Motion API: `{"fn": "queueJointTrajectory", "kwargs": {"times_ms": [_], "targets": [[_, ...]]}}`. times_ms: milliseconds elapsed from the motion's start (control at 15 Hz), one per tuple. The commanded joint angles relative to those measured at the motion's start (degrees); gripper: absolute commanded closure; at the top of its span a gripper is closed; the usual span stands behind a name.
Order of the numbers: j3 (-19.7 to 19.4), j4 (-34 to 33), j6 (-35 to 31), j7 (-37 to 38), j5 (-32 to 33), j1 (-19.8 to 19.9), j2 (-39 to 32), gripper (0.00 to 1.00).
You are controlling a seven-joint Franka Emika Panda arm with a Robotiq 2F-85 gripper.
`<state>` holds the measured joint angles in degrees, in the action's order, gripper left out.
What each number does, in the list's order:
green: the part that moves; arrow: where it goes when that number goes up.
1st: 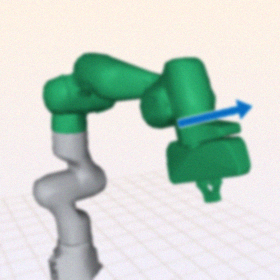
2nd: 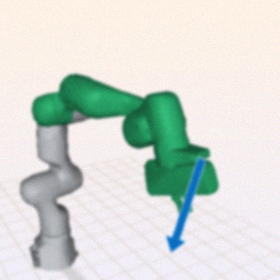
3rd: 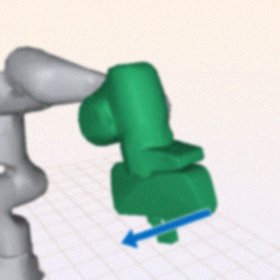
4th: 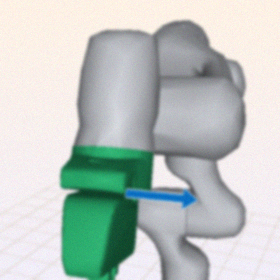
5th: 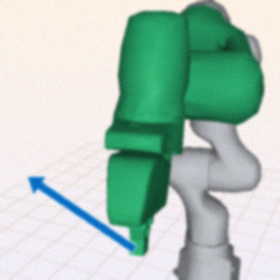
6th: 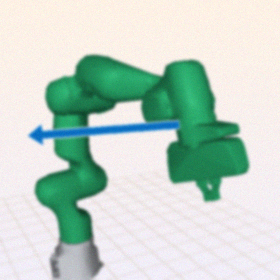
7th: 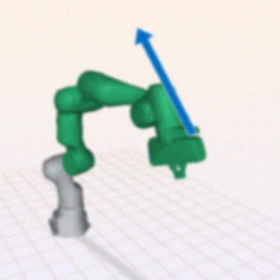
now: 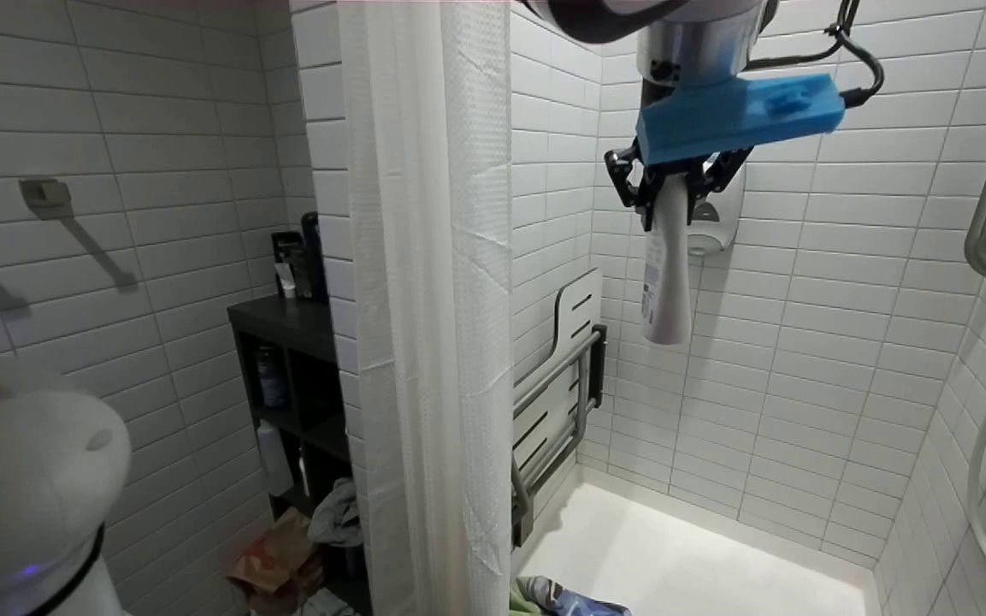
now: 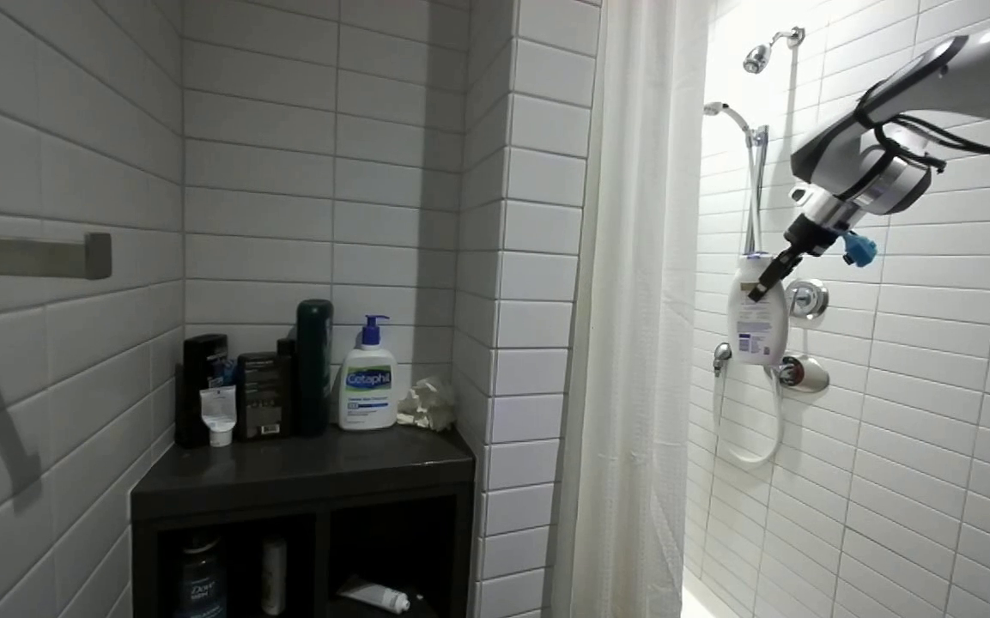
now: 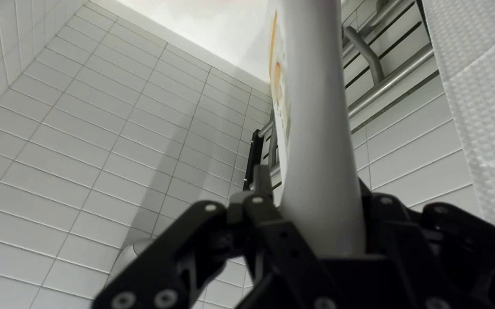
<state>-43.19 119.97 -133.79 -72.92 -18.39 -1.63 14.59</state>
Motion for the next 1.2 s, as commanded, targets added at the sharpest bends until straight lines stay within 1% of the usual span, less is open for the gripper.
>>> {"fn": "queueJointTrajectory", "kwargs": {"times_ms": [0,267,600,867,1000,1133], "targets": [[2.2,0.6,-3.0,-5.8,-3.4,2.0,-4.2,0.84],[4.2,0.6,-4.6,-11.4,-6.5,4.8,-8.4,0.84],[7.9,-0.5,-6.0,-16.8,-11.7,9.9,-13.8,0.84],[13.7,-2.4,-5.6,-17.8,-17.8,13.7,-16.8,0.84],[17.1,-3.4,-5.4,-19.9,-21.8,15.6,-17.7,0.84],[19.7,-4.3,-5.3,-23.3,-26.5,17.0,-18.7,0.84]]}}
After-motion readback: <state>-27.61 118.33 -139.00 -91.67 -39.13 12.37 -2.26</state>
